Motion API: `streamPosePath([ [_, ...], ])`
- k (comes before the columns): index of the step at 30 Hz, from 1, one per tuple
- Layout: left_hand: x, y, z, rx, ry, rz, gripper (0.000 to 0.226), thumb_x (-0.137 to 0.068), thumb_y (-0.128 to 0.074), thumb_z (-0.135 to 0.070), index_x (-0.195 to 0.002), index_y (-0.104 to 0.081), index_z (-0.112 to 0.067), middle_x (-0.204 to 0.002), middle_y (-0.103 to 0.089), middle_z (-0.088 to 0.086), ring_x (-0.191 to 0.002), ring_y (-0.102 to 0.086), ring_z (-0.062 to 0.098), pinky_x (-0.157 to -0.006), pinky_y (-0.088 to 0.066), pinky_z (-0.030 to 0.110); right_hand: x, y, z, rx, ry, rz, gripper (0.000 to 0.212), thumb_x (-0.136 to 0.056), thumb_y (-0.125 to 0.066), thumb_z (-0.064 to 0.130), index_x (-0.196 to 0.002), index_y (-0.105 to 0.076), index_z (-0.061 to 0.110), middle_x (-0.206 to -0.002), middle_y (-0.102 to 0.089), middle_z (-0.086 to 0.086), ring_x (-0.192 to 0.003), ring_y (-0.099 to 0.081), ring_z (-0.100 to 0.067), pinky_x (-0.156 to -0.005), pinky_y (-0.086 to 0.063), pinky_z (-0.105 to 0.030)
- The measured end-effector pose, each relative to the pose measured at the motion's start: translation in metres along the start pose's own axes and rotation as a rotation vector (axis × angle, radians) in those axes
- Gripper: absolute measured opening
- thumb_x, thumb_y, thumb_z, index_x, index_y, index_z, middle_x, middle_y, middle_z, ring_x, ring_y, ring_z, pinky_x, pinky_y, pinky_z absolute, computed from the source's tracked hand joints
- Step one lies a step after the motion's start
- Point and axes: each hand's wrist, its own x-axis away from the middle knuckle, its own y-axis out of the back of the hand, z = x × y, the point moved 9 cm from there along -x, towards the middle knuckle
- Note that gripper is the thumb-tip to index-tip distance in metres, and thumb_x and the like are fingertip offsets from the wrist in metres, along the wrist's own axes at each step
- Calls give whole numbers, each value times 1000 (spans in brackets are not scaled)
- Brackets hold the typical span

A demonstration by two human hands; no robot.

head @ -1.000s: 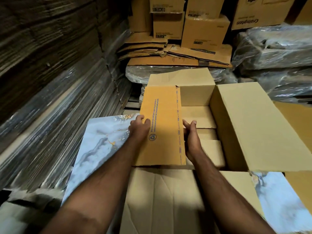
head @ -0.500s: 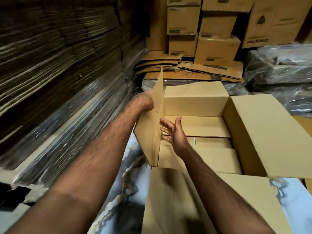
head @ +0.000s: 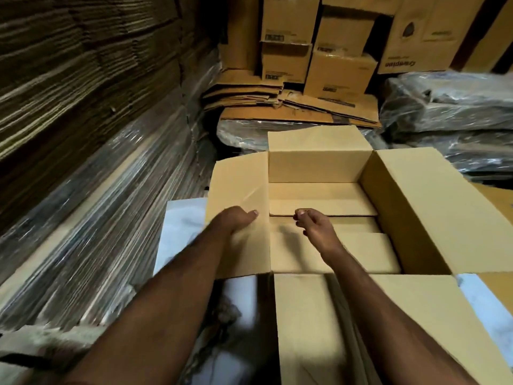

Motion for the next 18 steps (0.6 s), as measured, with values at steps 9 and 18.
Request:
streamPosePath([
  [9,-30,-70,-40,406,276,-48,94,-83,-64,-57,-151,-26,-4,-150,-41,19,-134,-43,38,-109,-39,46,29,58,-64,836,-21,80,24,-95,-49,29,-94,-66,11,-94,-70,-5,-94,-63,-30,-75,-48,-34],
  [18,-8,-61,-50,522,233,-256,50,-97,-53,-37,-135,-52,-5,-136,-55,19,-123,-54,38,-98,-46,40,44,52,-51,861,78,86,27,-97,-48,36,-103,-66,16,-102,-69,-6,-98,-63,-30,-72,-45,-32],
])
